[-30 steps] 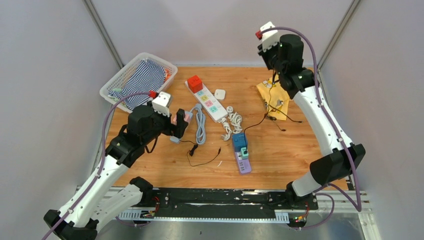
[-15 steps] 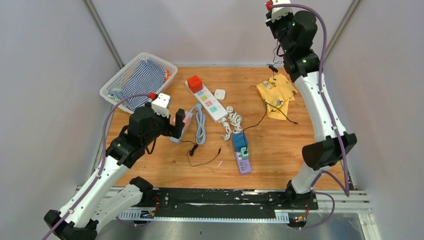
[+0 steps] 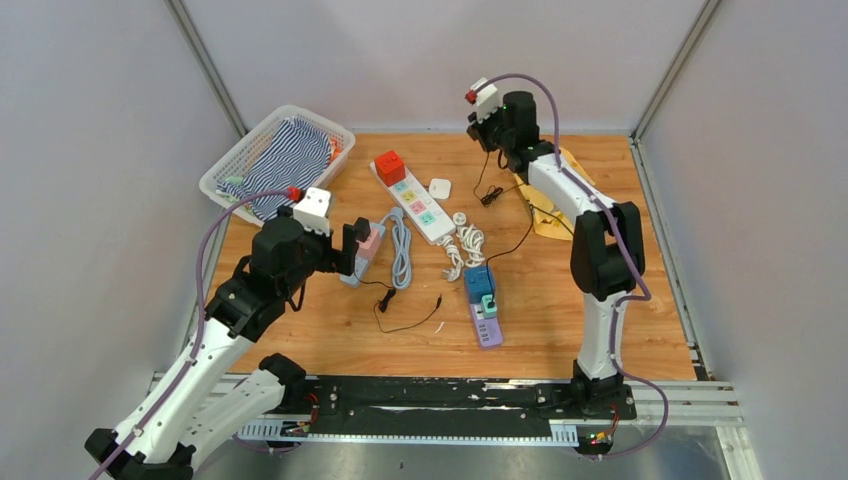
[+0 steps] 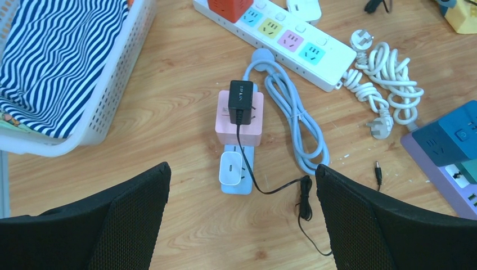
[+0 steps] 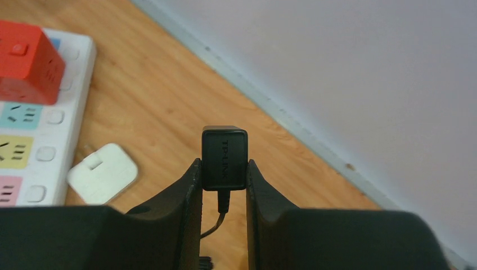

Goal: Insert the plug
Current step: Insert the plug into the socket.

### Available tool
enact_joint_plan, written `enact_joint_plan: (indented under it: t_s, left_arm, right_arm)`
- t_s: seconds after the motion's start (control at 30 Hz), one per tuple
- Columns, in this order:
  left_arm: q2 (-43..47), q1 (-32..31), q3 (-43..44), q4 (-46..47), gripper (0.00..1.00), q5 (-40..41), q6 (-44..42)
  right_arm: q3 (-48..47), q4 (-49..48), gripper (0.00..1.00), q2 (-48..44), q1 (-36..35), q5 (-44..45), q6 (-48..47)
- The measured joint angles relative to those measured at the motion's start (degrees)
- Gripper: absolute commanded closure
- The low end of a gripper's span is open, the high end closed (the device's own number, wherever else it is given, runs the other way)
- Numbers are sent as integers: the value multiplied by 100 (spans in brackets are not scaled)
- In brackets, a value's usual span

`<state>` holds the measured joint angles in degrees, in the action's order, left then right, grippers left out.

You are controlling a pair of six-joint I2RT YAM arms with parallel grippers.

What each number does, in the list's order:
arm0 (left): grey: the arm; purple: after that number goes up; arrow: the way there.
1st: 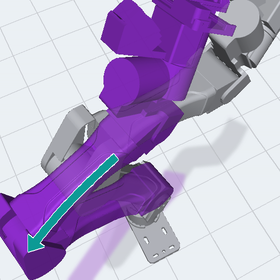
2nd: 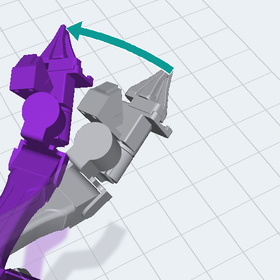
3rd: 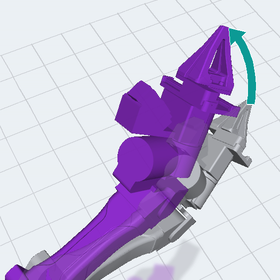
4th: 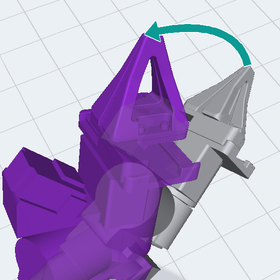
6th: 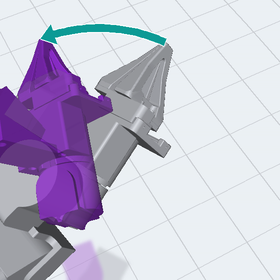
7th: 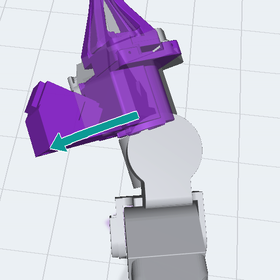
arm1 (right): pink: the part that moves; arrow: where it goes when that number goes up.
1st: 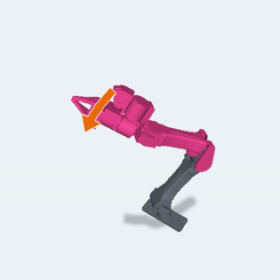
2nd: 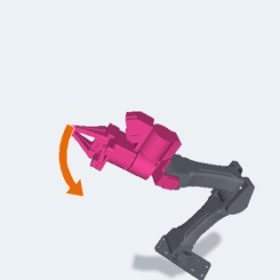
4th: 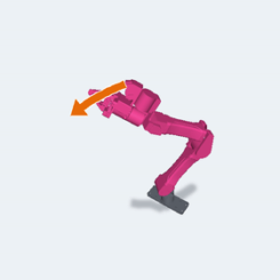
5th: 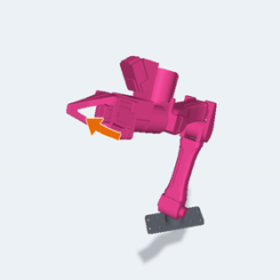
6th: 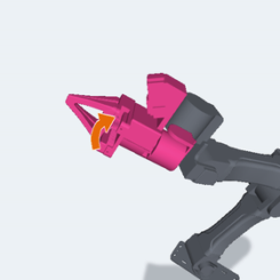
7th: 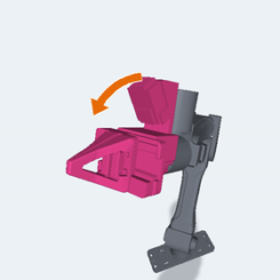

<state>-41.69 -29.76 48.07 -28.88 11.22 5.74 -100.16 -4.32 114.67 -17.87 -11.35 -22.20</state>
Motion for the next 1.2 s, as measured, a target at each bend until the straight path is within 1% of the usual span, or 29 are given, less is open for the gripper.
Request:
enact_joint_plan:
  t_s: [0.13, 0.37, 0.57, 0.8, 0.97, 1.2]
  left_arm:
    - [57, 0, -4, -2, 0, 170, -4]
    - [142, 0, -11, -11, 0, 380, -26]
    - [245, 0, -15, -57, 0, 715, -48]
    - [446, 0, -15, -87, 0, 1121, -70]
    - [492, 0, -15, -87, 0, 1241, -72]
    - [490, 0, -20, -87, 0, 1259, -83]
  right_arm:
    - [323, 4, 100, 175, -293, -96, 223]
    - [466, -118, 100, 225, -876, -140, 605]
    - [647, -118, 100, 463, -1252, -44, 789]
    - [1091, -269, 100, 466, -1438, -68, 1047]
    - [1115, -369, 100, 481, -1504, -17, 1231]
    - [1110, -385, 100, 494, -1742, 275, 1325]
